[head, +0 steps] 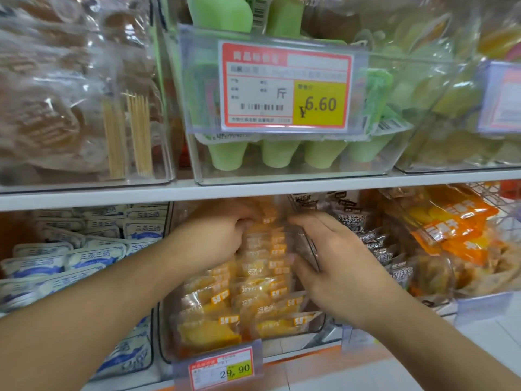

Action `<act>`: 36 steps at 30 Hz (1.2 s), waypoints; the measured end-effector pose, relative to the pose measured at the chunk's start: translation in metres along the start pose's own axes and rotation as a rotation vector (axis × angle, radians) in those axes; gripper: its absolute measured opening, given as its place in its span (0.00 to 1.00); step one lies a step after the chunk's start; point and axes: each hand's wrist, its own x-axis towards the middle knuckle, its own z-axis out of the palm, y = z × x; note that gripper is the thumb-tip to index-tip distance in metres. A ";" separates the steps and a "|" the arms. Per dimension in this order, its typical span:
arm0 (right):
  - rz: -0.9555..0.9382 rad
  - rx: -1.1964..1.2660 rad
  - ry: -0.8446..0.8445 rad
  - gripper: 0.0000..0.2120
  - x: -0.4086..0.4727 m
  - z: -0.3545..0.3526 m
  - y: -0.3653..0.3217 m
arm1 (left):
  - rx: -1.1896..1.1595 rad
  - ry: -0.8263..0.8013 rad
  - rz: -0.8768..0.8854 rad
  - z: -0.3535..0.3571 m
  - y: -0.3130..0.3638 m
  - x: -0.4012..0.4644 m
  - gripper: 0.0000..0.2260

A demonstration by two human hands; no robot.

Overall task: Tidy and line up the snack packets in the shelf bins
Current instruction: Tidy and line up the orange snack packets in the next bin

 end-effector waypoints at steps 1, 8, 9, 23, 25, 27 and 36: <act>-0.003 0.000 0.000 0.24 0.000 0.000 0.000 | -0.005 -0.030 -0.013 0.003 0.000 0.006 0.13; -0.003 -0.017 -0.018 0.22 -0.002 -0.002 0.004 | -0.016 -0.134 -0.039 0.011 -0.003 0.018 0.10; -0.007 -0.019 -0.021 0.22 -0.002 -0.002 0.005 | -0.028 -0.119 -0.043 0.010 -0.002 0.017 0.11; -0.020 -0.017 -0.048 0.23 -0.005 -0.006 0.006 | -0.098 0.102 -0.189 0.009 -0.003 0.021 0.06; -0.015 -0.016 -0.053 0.24 -0.005 -0.005 0.008 | -0.139 0.113 -0.204 0.012 -0.004 0.021 0.05; -0.008 -0.004 -0.053 0.24 -0.005 -0.005 0.008 | -0.215 0.157 -0.217 0.016 -0.005 0.021 0.04; -0.015 0.043 -0.065 0.22 -0.007 -0.005 0.009 | -0.098 0.078 -0.199 0.011 -0.002 0.019 0.06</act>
